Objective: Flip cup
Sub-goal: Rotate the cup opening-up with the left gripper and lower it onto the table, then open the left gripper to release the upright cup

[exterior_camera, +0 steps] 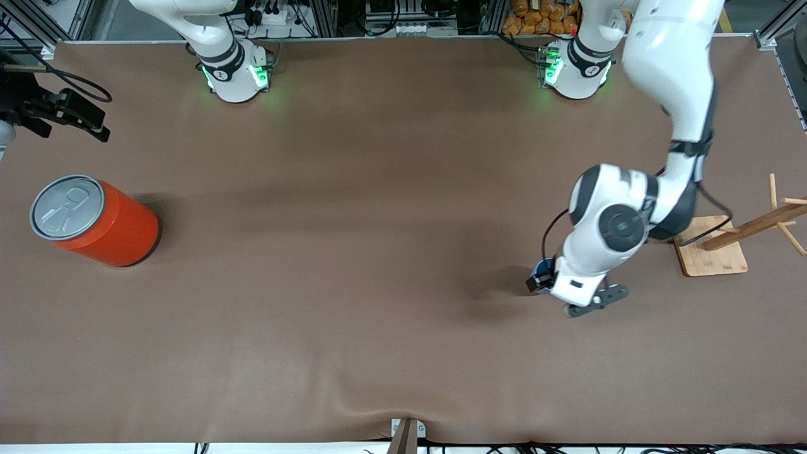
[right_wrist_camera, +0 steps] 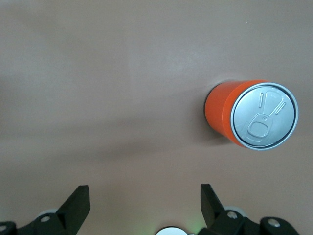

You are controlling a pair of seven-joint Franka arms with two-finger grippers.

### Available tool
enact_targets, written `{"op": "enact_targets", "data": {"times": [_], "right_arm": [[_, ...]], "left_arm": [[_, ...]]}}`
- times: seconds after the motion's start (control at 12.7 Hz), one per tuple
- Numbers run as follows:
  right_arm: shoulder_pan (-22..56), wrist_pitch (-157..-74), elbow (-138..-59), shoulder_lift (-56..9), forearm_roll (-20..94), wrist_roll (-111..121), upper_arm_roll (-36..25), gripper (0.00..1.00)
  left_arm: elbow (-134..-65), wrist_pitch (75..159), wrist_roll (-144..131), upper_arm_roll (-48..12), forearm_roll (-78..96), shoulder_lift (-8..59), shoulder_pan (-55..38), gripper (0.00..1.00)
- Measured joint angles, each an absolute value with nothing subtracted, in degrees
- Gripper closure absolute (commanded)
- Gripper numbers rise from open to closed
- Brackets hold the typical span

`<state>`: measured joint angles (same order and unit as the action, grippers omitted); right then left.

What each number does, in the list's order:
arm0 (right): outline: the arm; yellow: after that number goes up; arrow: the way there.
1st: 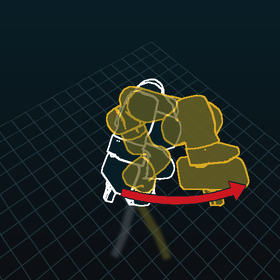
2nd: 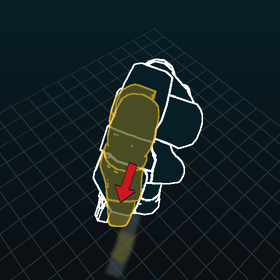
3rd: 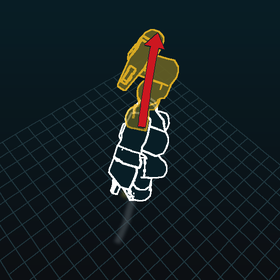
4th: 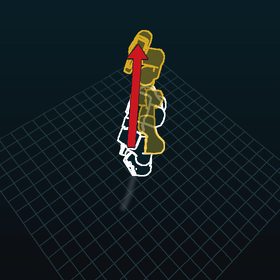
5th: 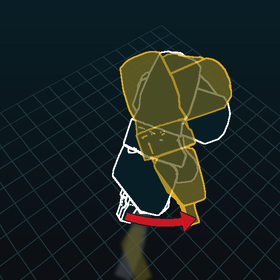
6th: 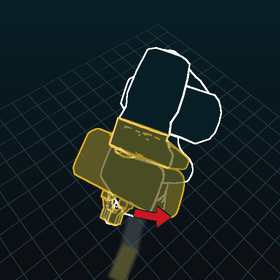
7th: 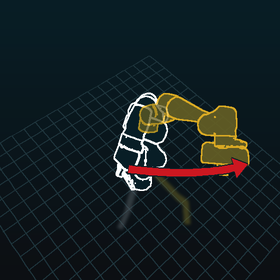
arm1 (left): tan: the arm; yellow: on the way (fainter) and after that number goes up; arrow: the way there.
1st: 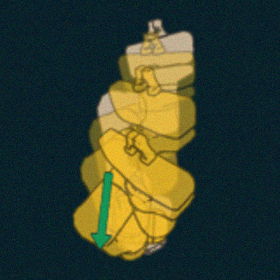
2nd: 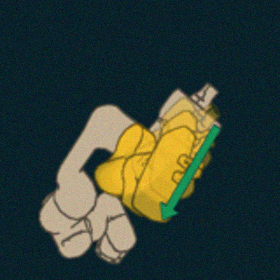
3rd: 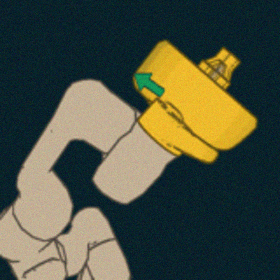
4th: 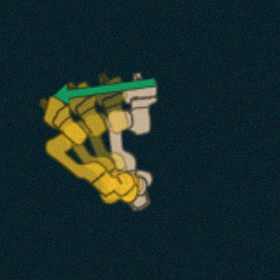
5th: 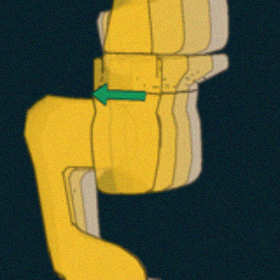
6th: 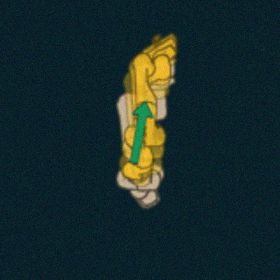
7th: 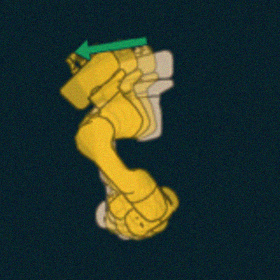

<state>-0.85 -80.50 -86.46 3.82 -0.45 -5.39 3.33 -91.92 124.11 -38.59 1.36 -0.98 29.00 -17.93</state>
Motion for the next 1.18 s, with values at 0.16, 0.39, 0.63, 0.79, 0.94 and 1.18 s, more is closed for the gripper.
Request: {"op": "enact_targets", "data": {"times": [0.16,0.39,0.63,0.79,0.94,1.18], "right_arm": [[-2.05,-80.50,-86.45,3.82,-0.45,0.41,3.11,0.00],[-3.00,-80.50,-86.45,3.78,-0.44,3.71,2.88,0.00],[-2.99,-80.53,-86.42,3.77,-0.29,3.80,3.20,0.00],[-2.99,-80.54,-86.40,3.77,-0.19,3.81,3.26,0.00],[-2.99,-80.54,-86.38,3.75,-0.18,3.83,3.25,0.00],[-2.99,-80.54,-86.38,3.74,-0.18,3.84,3.25,0.00]], "left_arm": [[-91.83,121.11,-34.67,1.43,-1.11,24.47,-15.50,0.00],[-91.89,111.78,-22.87,1.50,-1.15,18.58,-11.61,0.00],[-92.16,104.23,-12.98,1.49,-1.15,13.12,-8.80,0.00],[-93.72,101.92,-10.79,1.16,-1.15,9.43,-8.86,0.00],[-97.69,101.37,-7.90,-0.10,-1.15,4.33,-8.26,0.00],[-101.32,100.84,-1.34,-3.79,-1.10,-0.54,-3.43,0.00]]}}
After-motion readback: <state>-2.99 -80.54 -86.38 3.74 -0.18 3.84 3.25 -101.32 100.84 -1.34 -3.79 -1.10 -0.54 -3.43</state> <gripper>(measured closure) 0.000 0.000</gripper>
